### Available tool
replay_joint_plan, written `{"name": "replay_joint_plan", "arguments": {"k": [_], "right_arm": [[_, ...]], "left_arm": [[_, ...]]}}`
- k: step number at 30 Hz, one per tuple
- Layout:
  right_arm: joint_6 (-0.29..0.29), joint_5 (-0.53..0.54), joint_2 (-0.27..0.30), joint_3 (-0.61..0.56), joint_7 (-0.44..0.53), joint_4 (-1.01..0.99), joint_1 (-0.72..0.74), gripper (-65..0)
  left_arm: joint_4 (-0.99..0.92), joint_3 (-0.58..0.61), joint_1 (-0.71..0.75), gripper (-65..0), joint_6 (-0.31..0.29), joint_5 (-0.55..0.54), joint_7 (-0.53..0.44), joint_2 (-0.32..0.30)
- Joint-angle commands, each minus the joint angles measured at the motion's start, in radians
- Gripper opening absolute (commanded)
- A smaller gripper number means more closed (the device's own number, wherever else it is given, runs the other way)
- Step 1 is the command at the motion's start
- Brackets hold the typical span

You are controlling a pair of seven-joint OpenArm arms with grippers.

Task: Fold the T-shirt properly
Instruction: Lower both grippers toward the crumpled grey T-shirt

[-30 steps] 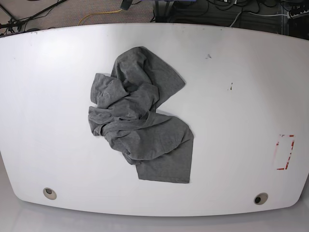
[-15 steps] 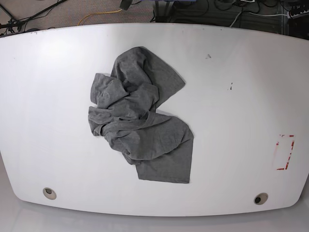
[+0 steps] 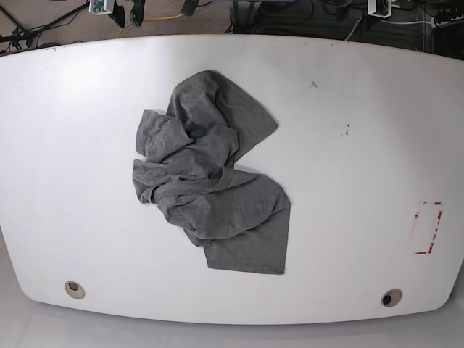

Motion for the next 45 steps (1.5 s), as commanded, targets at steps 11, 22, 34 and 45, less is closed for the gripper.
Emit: {"name": "replay_joint_plan", "arguments": {"k": [11, 22, 34, 45], "right_arm": [[0.024, -0.004, 0.008, 0.003, -0.096, 0.019, 0.219, -38.7], [0.104, -0.005, 0.026, 0.004, -0.300, 0.019, 0.414, -33.0], [0.102, -0.004, 0.060, 0.000, -0.360, 0.031, 0.506, -32.7], [0.098, -0.004, 0.075, -0.002, -0.360, 0.028, 0.540, -32.5]], "left_arm": [[0.029, 0.084, -0.116, -23.1, -0.005, -0.004, -0.026, -0.003], [0.026, 0.173, -0.327, -22.8, -0.005, -0.003, 0.138, -0.003], [0.000, 0.228, -0.651, -22.8, -0.005, -0.004, 0.463, 0.000], [-0.165, 0.294, -0.831, -22.8, -0.116, -0.004, 0.537, 0.019]]}}
